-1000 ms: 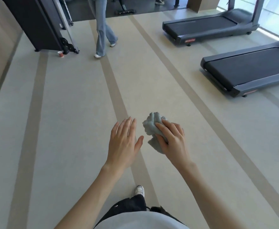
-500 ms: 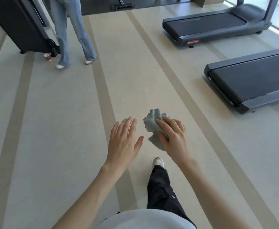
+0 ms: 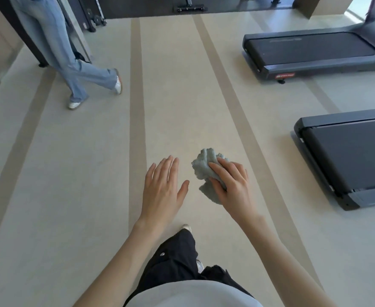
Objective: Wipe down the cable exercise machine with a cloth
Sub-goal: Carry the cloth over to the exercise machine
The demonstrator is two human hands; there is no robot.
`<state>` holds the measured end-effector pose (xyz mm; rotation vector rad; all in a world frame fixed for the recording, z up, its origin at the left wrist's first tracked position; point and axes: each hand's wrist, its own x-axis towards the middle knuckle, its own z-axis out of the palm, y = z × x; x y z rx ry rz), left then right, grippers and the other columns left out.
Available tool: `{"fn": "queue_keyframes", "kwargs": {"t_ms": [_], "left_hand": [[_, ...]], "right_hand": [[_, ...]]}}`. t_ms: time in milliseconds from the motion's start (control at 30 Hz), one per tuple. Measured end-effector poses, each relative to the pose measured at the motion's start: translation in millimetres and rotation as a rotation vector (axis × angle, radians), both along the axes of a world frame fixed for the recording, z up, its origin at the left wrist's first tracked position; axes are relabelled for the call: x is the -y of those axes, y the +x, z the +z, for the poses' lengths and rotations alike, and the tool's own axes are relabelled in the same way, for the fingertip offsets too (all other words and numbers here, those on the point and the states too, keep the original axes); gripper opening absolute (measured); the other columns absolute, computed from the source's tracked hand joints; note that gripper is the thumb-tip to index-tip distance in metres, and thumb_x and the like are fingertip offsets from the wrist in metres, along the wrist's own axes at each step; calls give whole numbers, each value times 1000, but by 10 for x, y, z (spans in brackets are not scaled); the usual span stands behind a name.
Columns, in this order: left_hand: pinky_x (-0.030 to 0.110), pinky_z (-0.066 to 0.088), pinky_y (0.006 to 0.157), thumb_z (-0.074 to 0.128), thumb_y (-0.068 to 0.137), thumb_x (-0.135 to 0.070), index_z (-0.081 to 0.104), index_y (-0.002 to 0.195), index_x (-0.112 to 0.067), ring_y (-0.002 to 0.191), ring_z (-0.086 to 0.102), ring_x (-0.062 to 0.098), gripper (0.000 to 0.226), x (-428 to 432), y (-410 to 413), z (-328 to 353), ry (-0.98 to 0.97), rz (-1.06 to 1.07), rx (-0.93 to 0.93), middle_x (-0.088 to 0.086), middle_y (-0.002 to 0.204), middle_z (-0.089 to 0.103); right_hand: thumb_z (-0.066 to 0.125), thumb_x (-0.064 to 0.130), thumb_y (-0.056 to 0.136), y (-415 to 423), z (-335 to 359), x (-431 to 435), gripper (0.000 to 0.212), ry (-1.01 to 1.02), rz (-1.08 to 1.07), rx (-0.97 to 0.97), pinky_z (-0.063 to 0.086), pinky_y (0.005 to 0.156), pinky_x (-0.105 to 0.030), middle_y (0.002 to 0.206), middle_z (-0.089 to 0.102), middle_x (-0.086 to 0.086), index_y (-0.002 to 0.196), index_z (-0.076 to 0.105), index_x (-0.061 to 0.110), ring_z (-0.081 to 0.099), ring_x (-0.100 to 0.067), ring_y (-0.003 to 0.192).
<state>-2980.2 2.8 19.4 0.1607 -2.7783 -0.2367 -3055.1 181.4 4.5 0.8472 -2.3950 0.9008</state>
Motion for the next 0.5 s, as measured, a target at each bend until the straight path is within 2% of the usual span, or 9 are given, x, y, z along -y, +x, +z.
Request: {"fn": "queue_keyframes", "kwargs": {"t_ms": [233,367,433,500], "left_hand": [[44,33,108,41,95,-39,51,134,-1,127,49,28,56,318,-1552,-167,-10,21,-29,15,135,55],[44,31,109,39,96,-40,49,135,-2,128,47,27,56,757,-2638,-142,-13,46,-45,14,137,53],[45,32,108,38,96,-41,49,135,-1,128,47,28,57,1152,-3604,-29,11,78,-12,15,137,53],[45,31,109,37,96,-41,48,135,-1,127,47,28,57,1453,-4226,55,17,122,22,15,137,53]], "right_hand": [[64,15,88,-1634,-79,337,23,35,49,-13,45,85,-42,118,64,-8,110,69,8,57,-31,96],[60,18,90,-2771,-17,707,25,27,62,-11,44,85,-41,119,63,-7,111,68,9,56,-30,97],[54,21,92,-3797,76,1090,26,23,96,6,42,86,-39,119,63,-6,112,68,10,55,-29,97],[53,23,92,-4465,144,1377,28,32,112,13,42,85,-38,119,63,-6,112,68,11,55,-29,97]]}}
